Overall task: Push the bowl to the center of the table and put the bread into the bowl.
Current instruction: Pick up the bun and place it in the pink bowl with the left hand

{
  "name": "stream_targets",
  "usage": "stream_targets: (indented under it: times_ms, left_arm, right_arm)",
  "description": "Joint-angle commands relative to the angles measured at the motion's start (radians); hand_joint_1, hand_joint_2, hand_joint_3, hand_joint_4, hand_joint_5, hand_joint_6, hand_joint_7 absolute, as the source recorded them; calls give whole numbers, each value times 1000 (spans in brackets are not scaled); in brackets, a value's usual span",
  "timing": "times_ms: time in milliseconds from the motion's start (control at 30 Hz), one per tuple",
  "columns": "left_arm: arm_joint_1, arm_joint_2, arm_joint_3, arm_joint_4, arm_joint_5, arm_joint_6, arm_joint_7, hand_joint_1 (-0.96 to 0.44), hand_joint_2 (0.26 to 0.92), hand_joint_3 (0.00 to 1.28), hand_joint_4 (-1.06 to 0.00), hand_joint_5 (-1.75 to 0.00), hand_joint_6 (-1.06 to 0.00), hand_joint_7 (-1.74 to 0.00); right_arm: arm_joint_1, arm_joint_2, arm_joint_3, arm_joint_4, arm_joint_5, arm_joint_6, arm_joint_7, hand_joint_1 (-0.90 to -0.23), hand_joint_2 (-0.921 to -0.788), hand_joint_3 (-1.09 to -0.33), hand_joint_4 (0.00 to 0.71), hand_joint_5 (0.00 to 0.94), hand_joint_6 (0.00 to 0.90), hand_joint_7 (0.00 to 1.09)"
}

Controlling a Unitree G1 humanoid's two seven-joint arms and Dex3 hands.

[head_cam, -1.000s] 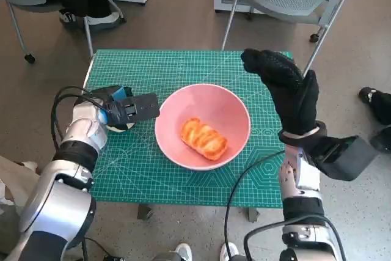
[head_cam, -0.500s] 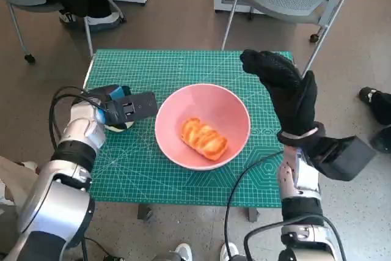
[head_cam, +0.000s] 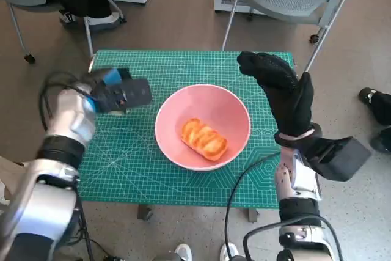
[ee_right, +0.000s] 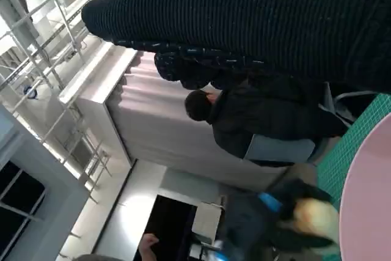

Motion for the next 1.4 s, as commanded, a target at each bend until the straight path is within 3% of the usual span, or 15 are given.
stream_targets:
  times_ms: [33,433,667,933,1100,1400]
  left_arm:
    - [75,70,52,-202,-19,15,-18,2,890,32,-805,-1027,-717,-1089]
    - [239,119,188,-635,-38,70,-34,2,877,26,-854,-988,-739,-1050]
    - [310,74,218,-814,-44,80,-22,3,868,19,-883,-950,-770,-1020]
    - [357,4,197,-1027,-46,101,-71,3,884,20,-845,-927,-737,-1120]
    - [371,-46,170,-1030,-51,56,-61,3,891,20,-830,-941,-723,-1137]
    - [347,-125,131,-841,-61,-81,-10,3,891,18,-836,-953,-720,-1124]
  right_arm:
    - [19,7,3,16,-2,6,-3,-708,-921,-924,146,12,53,427]
    - [3,10,-1,53,-5,-12,0,-709,-921,-922,149,10,56,424]
    - [8,4,-5,51,3,-23,10,-710,-921,-926,147,7,59,423]
    - [6,7,-10,60,12,-39,22,-709,-921,-927,147,6,63,423]
    - [8,4,-10,65,6,-58,21,-698,-921,-932,147,5,63,423]
    - [14,-10,-16,62,9,-70,19,-699,-921,-941,141,1,60,423]
